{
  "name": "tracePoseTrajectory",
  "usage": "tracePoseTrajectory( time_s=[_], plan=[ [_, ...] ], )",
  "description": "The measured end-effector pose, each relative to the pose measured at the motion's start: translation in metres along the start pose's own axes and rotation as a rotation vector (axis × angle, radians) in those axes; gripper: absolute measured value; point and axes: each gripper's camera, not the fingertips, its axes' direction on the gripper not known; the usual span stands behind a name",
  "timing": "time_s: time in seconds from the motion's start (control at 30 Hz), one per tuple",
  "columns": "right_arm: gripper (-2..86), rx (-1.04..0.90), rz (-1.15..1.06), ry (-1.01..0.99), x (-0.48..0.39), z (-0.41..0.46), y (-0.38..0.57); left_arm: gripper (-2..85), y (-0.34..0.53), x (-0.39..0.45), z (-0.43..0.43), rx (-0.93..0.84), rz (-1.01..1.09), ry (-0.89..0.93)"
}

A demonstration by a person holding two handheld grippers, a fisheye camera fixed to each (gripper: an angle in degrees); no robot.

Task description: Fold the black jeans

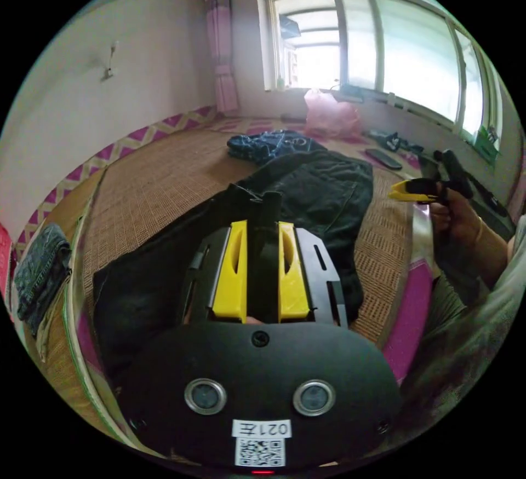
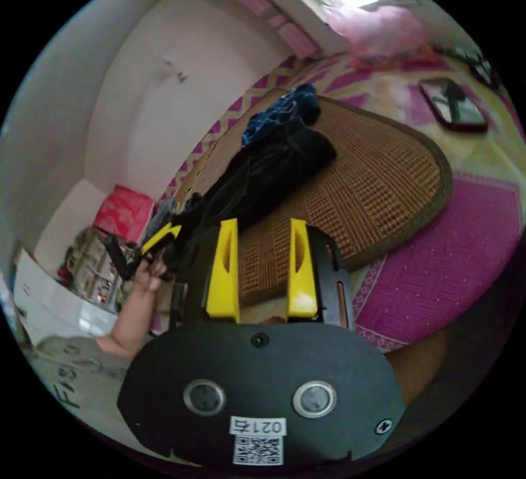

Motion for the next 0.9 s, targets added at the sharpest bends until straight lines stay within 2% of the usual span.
tracePoseTrajectory(
  time_s=[0.23,0.37,0.47,0.53,0.77,0.9],
  plan=[
    [14.8,0.073,0.318,-0.205,0.047,0.018,-0.031,7.7,0.017,0.009,-0.029,0.06,-0.023,-0.03],
    [13.2,0.144,0.416,-0.252,0.063,0.026,-0.039,7.2,0.011,0.008,-0.011,0.061,-0.082,-0.024],
    [13.4,0.171,0.442,-0.267,0.061,0.032,-0.044,6.1,-0.003,0.015,0.035,-0.052,-0.09,0.041],
    [13.1,0.168,0.448,-0.268,0.057,0.038,-0.047,6.0,-0.014,0.025,0.064,-0.201,-0.062,0.044],
    [7.3,0.127,0.389,-0.258,0.04,0.053,-0.044,8.1,-0.008,0.048,0.043,-0.094,0.133,0.001],
    [4.9,0.117,0.437,-0.311,0.027,0.06,-0.037,7.3,-0.001,0.031,0.002,0.12,0.02,0.124]
  ],
)
